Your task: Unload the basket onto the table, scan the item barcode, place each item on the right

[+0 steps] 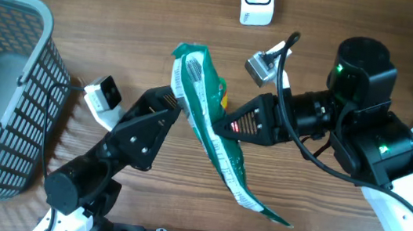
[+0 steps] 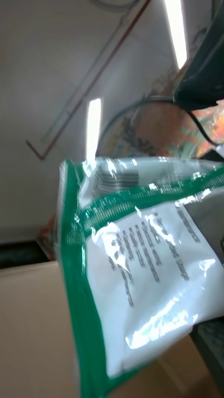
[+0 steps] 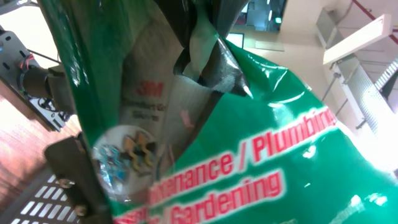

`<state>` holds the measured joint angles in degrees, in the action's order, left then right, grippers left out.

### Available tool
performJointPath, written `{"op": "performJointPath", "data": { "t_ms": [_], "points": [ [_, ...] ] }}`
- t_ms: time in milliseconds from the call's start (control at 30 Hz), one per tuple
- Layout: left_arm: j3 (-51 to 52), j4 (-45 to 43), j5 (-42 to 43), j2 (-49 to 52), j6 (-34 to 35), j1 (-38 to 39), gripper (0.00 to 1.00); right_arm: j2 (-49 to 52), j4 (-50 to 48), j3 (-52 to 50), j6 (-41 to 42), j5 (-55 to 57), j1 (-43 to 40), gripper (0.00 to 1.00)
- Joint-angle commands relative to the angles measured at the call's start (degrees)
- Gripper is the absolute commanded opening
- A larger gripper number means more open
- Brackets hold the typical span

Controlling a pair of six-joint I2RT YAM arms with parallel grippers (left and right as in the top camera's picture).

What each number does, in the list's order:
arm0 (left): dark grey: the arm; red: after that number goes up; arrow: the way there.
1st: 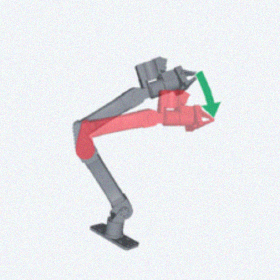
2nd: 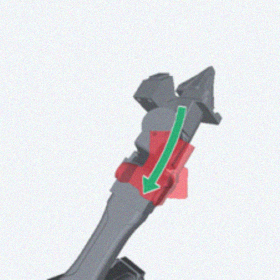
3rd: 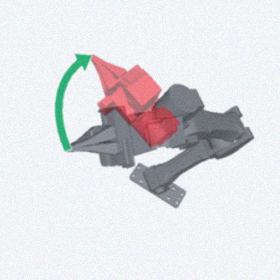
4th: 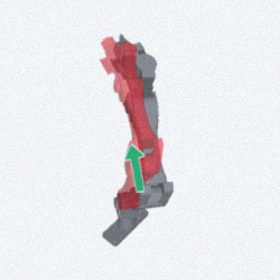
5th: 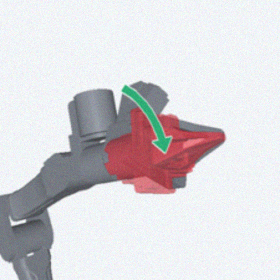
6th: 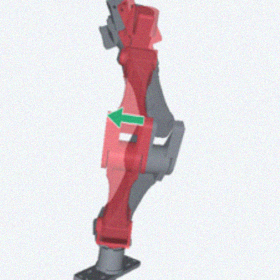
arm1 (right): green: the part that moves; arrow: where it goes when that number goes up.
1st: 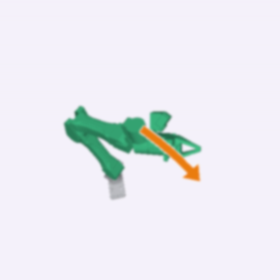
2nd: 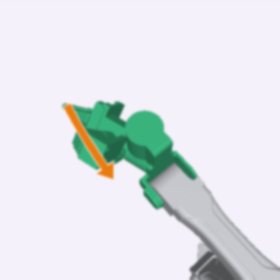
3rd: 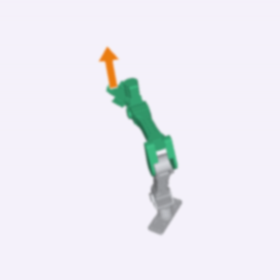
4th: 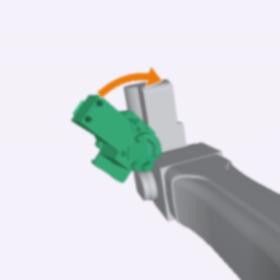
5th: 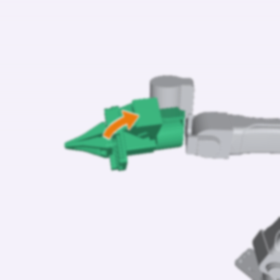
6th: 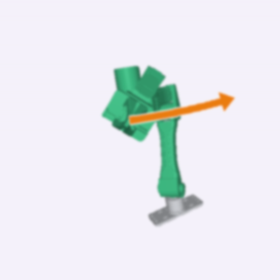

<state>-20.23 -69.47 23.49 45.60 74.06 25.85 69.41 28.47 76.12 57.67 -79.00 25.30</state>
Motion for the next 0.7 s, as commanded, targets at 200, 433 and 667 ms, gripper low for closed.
{"op": "performJointPath", "data": {
  "t_ms": [200, 433, 667],
  "points": [
    [-0.2, -6.0, 4.3, 0.4, 2.3, -0.2, 0.88, 0.0, 2.1, 0.3, -1.6, 2.8, 0.8, 0.05],
    [-0.2, -6.3, 3.4, 7.4, 2.3, -0.2, 0.95, 0.0, -0.2, 0.3, -0.7, -1.9, 1.2, 0.04],
    [-0.2, -21.4, 2.9, 12.9, 3.2, -0.2, 0.95, 0.1, -0.5, 0.3, -2.6, 2.0, 4.5, 0.04]
  ]
}}
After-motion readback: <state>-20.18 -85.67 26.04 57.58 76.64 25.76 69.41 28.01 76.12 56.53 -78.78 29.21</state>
